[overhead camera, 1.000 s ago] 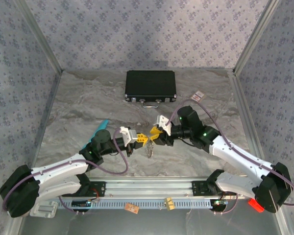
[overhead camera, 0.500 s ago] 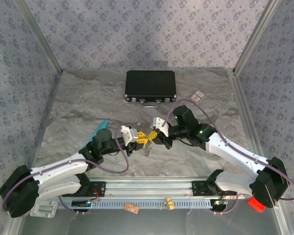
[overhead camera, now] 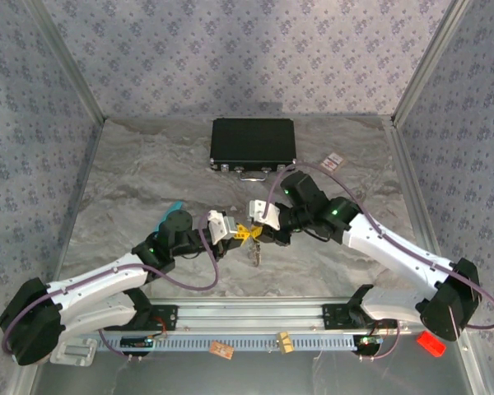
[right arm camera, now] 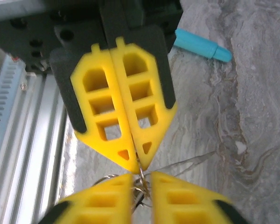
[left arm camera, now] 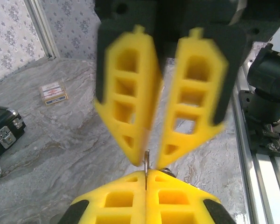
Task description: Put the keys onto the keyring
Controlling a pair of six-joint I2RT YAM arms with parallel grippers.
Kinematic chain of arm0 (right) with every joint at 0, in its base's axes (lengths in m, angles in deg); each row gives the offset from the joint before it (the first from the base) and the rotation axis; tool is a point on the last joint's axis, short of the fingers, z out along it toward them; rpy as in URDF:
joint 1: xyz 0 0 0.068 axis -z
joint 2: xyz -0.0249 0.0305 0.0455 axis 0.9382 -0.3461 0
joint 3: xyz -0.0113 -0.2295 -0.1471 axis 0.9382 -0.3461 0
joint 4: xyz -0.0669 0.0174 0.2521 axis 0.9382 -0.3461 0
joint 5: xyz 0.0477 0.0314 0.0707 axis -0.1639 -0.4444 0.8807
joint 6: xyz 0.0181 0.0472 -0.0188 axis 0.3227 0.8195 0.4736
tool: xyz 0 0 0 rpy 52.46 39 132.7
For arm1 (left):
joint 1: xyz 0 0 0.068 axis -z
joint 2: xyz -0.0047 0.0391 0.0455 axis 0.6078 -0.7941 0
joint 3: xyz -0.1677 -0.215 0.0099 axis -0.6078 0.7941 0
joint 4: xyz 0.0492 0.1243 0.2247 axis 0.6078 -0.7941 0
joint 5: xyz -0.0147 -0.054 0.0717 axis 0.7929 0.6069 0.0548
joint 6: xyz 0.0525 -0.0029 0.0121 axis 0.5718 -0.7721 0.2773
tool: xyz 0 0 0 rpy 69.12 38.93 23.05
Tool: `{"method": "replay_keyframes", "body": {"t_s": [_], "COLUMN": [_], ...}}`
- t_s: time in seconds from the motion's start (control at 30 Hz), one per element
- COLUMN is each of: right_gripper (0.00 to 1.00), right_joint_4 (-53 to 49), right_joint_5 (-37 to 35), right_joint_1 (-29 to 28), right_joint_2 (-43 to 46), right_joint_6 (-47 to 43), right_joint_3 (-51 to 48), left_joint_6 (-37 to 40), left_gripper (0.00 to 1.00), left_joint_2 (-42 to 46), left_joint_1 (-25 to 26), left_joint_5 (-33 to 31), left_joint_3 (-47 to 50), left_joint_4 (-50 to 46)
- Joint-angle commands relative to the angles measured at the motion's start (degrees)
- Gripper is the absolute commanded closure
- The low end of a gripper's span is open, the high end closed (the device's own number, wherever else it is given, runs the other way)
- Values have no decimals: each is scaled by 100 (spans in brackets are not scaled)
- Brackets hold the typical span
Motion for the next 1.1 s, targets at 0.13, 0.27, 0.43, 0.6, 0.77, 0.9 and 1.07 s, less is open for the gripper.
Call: {"method": "replay_keyframes", "body": {"t_s": [0.13, 0.27, 0.43, 0.6, 0.77, 0.9, 1.07], "right_gripper": [70, 70, 71, 80, 100, 100, 100], "right_joint_4": [1546, 1706, 1815, 1958, 1652, 780, -388], "right_joint_5": [703, 779, 827, 993, 1056, 762, 101], "right_joint_1": [364, 369, 423, 423, 430, 372, 143], "right_joint_2": [647, 662, 601, 540, 521, 433, 111], "right_joint_6": [1129, 1296, 1343, 1422, 1240, 687, -101], "right_joint_3": [-972, -1130, -1173, -1177, -1000, -543, 116], "left_joint_6": [-645, -781, -804, -834, -805, -375, -104], "left_gripper": [100, 100, 100, 100, 94, 79, 84], "left_joint_2": [21, -17, -56, -60, 12, 75, 101], "left_joint_1": [18, 17, 19, 13, 20, 14, 12], "left_joint_5": [126, 165, 246, 302, 12, -257, -209], "left_joint_3": [409, 509, 526, 542, 490, 151, -49], "left_joint_4": [1616, 1986, 2113, 2188, 1868, 587, -84]}}
